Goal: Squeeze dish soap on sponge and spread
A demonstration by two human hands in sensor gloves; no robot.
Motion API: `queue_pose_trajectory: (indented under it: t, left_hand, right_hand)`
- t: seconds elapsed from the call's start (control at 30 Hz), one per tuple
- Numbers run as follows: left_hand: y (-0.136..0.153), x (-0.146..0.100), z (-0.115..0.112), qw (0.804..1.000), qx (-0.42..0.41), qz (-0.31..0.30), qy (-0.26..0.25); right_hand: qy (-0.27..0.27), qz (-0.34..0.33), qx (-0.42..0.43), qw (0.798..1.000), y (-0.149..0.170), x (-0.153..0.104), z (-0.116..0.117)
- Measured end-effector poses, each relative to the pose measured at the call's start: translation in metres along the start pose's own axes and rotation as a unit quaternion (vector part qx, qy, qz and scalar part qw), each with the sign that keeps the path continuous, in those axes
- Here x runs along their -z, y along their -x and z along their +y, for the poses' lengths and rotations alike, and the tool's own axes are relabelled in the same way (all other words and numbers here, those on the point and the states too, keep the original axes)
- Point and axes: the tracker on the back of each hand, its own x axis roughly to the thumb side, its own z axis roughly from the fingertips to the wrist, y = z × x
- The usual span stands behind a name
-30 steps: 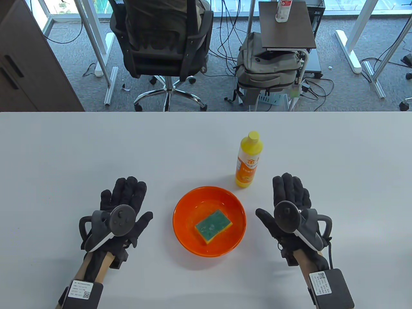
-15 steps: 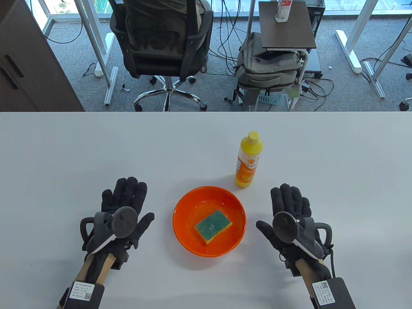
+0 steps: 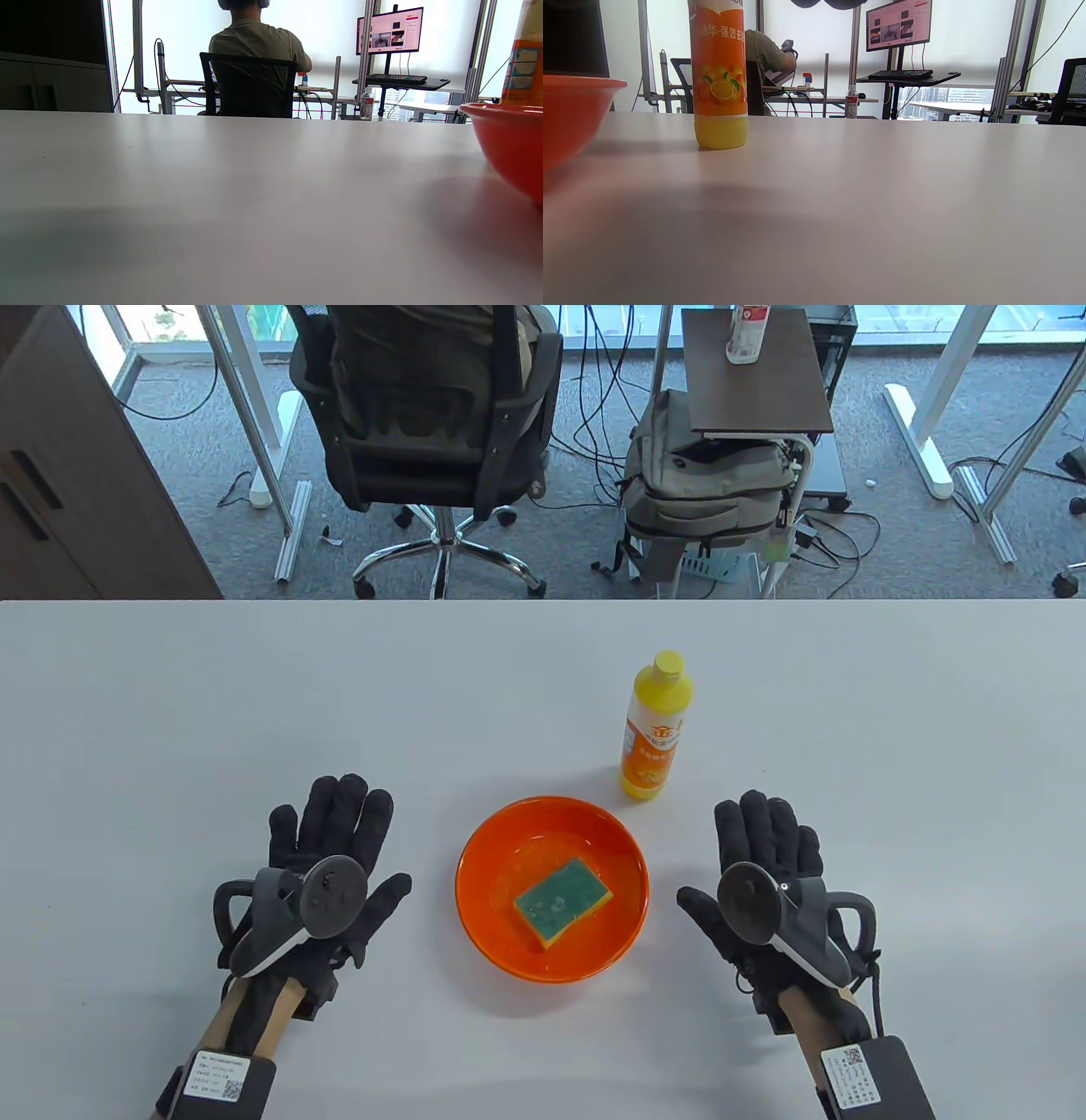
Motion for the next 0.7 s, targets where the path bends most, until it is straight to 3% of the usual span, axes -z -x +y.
queue_pose_trajectory:
  t: [0.7]
  left_hand:
    - [-0.0019,-0.0013,0.0011,1.000,0.002,-0.003,-0.002]
  right_hand:
    - [-0.007,0.008,-0.002,1.000,0.0024,0.0010,0.0008]
